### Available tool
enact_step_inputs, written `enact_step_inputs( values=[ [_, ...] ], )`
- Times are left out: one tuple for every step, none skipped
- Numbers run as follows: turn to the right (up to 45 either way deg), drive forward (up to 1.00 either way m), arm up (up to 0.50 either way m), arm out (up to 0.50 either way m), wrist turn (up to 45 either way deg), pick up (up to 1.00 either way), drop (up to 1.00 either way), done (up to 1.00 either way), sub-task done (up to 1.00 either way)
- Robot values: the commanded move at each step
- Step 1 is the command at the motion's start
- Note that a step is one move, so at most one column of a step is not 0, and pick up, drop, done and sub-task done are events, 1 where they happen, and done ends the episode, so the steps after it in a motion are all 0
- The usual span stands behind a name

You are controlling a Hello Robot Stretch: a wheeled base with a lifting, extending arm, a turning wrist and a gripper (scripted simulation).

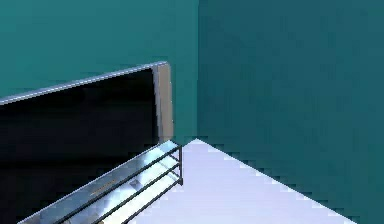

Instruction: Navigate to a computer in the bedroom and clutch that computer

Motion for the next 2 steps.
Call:
enact_step_inputs(
  values=[
    [-45.0, 0.00, 0.00, 0.00, 0.0, 0.00, 0.00, 0.00, 0.00],
    [0.0, 0.15, 0.00, 0.00, 0.0, 0.00, 0.00, 0.00, 0.00]
  ],
)
